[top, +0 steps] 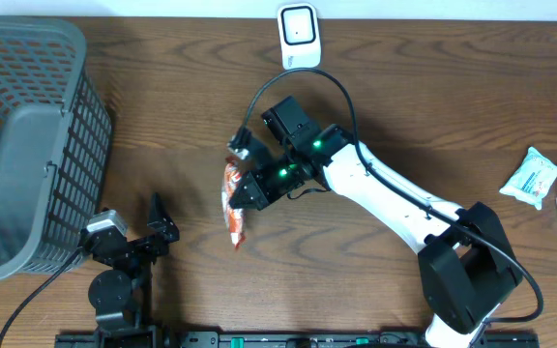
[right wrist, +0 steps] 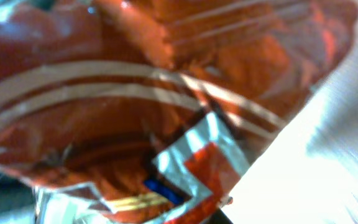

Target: Scan the item barcode

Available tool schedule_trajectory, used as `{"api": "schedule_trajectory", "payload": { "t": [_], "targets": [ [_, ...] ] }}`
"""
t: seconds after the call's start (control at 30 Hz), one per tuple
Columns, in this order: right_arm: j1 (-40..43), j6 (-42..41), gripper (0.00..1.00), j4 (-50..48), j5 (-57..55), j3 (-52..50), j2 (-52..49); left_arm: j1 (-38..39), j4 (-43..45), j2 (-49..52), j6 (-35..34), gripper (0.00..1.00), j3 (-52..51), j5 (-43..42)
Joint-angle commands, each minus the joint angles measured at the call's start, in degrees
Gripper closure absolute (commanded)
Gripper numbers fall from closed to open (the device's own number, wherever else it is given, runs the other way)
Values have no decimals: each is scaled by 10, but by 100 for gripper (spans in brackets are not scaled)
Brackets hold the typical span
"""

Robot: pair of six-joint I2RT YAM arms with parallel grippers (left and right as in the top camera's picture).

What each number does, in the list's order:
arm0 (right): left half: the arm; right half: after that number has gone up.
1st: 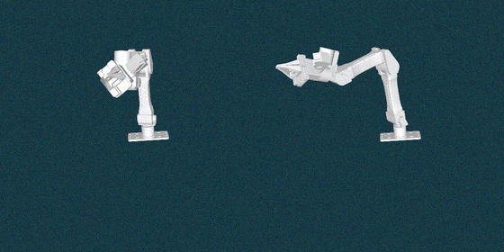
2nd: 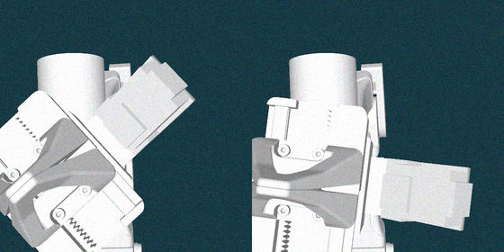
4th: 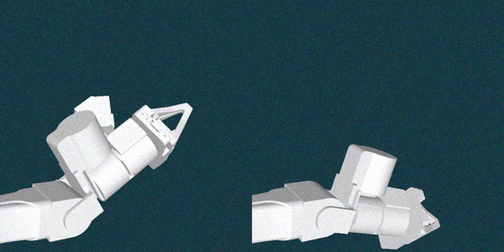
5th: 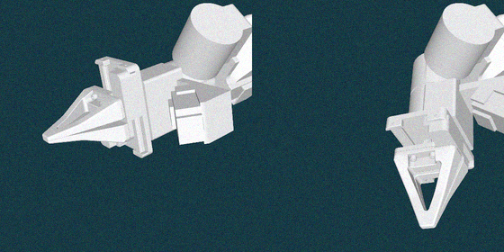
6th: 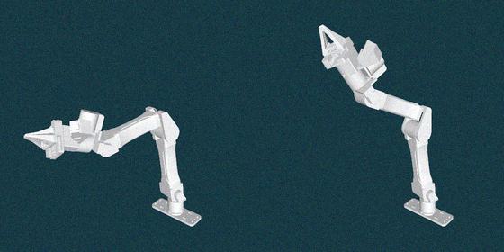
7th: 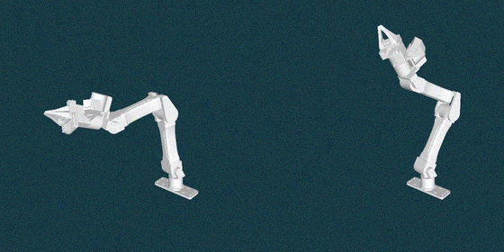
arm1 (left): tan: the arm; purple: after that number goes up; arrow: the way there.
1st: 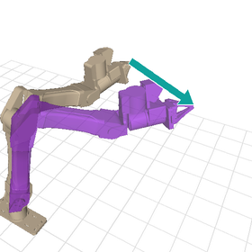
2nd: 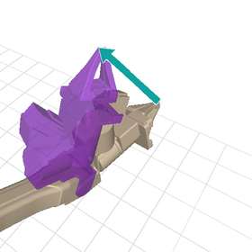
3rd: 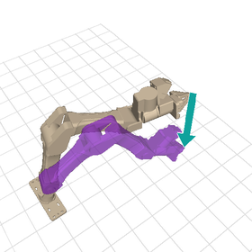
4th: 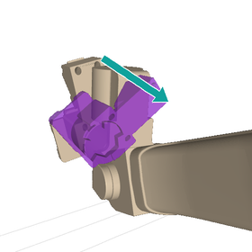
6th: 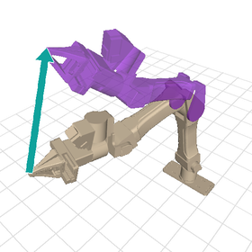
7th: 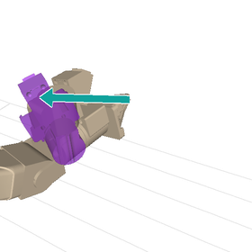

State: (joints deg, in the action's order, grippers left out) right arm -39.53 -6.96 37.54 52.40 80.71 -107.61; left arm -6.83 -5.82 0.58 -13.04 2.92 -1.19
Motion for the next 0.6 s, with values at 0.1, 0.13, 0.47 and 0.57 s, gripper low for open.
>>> {"api": "schedule_trajectory", "payload": {
  "t": [0.1, 0.13, 0.47, 0.57],
  "targets": [
    [20, 319, 99, 7, 251, -12, 1, 3, -18, -3, 10, 2, -10, 5],
    [23, 365, 99, 9, 280, -16, 0, 3, -19, -3, 10, 2, -10, 5],
    [63, 545, 99, -3, 371, -55, -22, 3, -18, -3, 10, 2, -10, 5],
    [64, 526, 99, -3, 371, -55, -27, 3, -18, -3, 10, 2, -10, 5]
  ]
}}
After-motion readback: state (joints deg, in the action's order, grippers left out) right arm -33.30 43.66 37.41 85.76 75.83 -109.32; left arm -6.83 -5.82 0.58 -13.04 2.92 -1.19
